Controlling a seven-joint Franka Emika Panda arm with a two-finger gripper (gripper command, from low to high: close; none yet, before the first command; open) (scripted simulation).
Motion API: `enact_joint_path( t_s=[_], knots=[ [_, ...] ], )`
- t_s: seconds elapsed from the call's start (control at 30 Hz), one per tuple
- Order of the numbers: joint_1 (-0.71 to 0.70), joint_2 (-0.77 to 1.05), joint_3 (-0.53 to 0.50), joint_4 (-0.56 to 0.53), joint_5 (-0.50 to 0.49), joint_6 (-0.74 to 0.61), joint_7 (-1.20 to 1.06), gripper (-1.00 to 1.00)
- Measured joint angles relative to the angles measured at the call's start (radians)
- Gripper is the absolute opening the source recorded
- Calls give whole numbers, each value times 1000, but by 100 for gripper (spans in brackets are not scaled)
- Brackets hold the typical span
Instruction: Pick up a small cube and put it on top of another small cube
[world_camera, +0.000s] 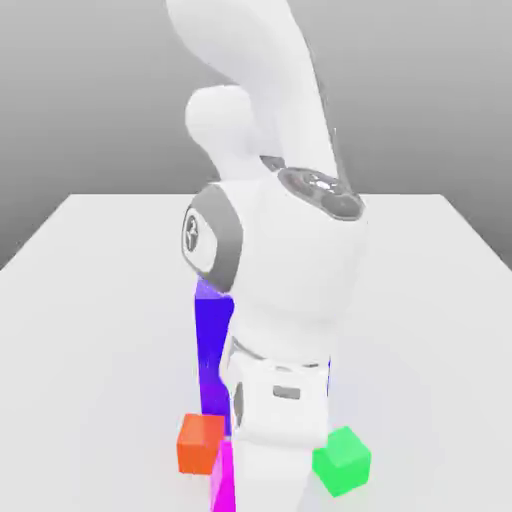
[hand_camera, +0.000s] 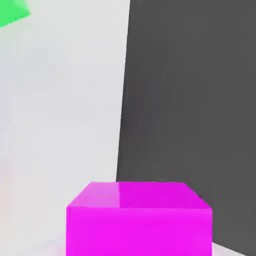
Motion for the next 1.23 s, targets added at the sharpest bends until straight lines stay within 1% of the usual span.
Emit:
enact_joint_path(
  t_s=[0.13,0.33,0.5,0.67,0.7,0.73,0.83,0.87,1.03,1.07,1.1,1.23],
  knots=[
    [37,-20,48,-25,58,-3,66,-100],
    [51,-88,77,-107,180,9,240,-100],
    [48,-157,105,-185,324,31,370,-100],
    [39,-229,134,-266,510,54,465,-100],
    [37,-221,128,-274,512,68,488,-100],
    [40,-197,117,-277,489,90,518,-100],
    [87,-95,45,-272,371,173,614,-100],
    [109,-63,15,-269,333,199,643,100],
    [109,-63,15,-269,333,199,643,100],
    [124,-47,-4,-267,317,213,654,100],
    [118,-57,5,-269,330,205,645,100],
    [87,-186,66,-281,487,106,532,100]
  ],
)
